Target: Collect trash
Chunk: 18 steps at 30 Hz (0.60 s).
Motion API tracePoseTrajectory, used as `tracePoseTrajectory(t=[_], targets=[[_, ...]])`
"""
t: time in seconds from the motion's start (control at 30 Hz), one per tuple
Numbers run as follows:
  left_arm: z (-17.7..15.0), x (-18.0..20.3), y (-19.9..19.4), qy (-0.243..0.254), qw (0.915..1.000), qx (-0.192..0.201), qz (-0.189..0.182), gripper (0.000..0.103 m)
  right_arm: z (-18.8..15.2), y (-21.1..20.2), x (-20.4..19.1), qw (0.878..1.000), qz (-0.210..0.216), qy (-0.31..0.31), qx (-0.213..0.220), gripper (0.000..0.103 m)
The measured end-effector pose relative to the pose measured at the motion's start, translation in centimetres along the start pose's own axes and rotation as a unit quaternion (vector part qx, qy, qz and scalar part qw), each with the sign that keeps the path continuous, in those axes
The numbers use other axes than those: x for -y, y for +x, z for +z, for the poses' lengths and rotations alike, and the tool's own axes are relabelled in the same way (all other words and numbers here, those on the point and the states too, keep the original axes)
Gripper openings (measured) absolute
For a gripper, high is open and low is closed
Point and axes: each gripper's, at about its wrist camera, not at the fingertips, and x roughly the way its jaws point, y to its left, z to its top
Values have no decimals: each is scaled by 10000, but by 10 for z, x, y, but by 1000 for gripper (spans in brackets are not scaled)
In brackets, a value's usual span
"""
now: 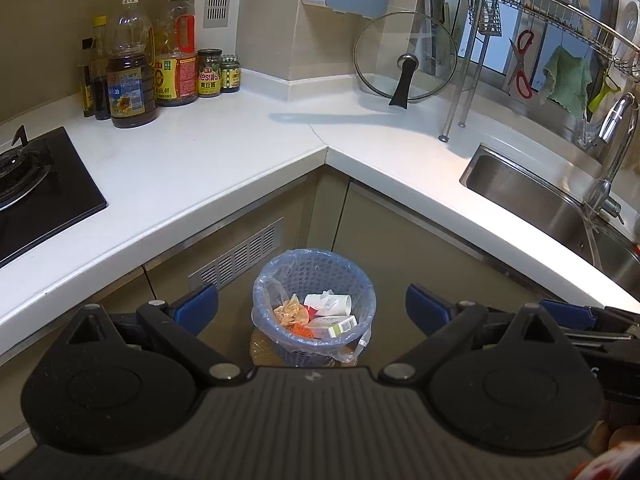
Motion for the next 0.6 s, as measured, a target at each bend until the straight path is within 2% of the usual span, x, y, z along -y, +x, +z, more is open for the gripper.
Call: tracePoseTrajectory(t=[0.6], targets=[[-1, 3, -3, 83, 9999, 74, -68, 99, 4, -8, 1, 9999, -88, 24, 104, 78]])
